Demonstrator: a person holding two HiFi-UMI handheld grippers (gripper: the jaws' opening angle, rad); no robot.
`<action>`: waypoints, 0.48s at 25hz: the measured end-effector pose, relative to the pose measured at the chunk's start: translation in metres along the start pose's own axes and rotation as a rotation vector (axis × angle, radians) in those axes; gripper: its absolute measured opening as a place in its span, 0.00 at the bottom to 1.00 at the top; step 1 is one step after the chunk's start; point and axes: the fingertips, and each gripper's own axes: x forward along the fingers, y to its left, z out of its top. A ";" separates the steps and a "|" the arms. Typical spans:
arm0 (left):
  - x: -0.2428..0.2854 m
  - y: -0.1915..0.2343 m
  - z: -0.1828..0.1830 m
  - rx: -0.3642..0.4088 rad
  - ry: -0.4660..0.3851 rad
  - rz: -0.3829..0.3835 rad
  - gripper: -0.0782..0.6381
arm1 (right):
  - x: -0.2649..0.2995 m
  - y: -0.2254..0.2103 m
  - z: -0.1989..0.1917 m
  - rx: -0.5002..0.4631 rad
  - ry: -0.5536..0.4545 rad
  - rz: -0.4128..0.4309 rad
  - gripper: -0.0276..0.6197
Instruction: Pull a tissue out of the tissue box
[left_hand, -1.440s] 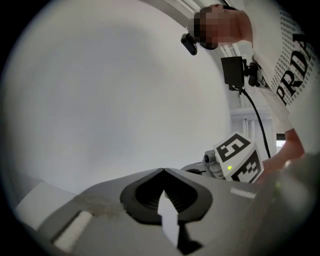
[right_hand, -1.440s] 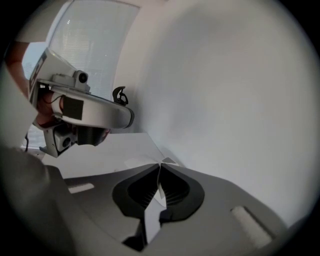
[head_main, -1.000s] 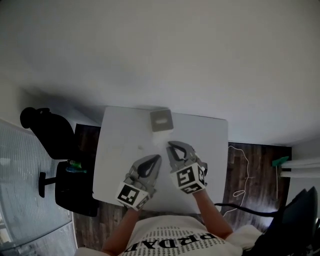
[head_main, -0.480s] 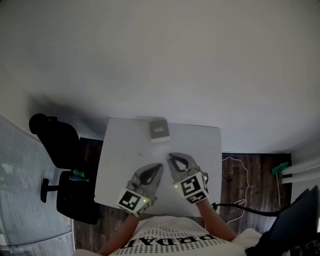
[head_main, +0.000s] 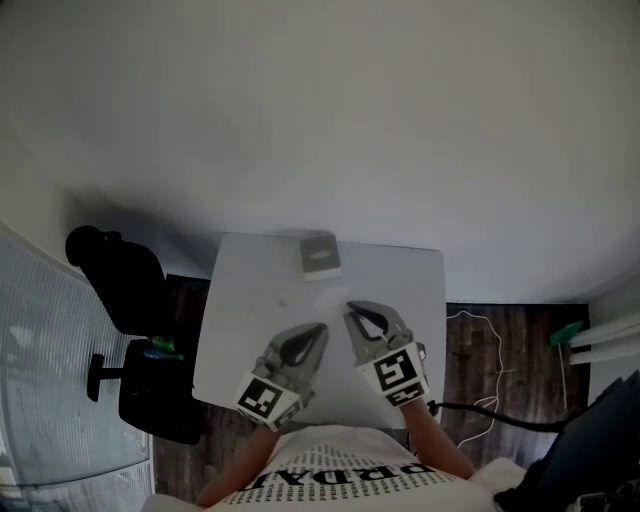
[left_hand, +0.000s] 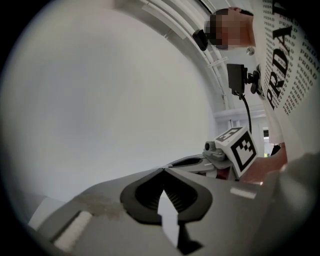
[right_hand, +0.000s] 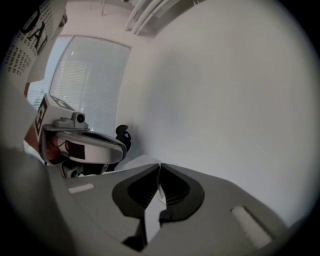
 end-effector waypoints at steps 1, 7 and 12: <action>-0.002 -0.002 0.000 0.005 -0.001 -0.002 0.10 | -0.002 0.001 0.002 0.001 -0.009 -0.004 0.05; -0.006 -0.008 0.002 0.010 0.002 0.002 0.10 | -0.013 0.004 0.011 -0.005 -0.053 -0.030 0.05; -0.004 -0.009 -0.003 -0.003 0.002 -0.003 0.10 | -0.012 0.004 0.011 0.006 -0.052 -0.026 0.05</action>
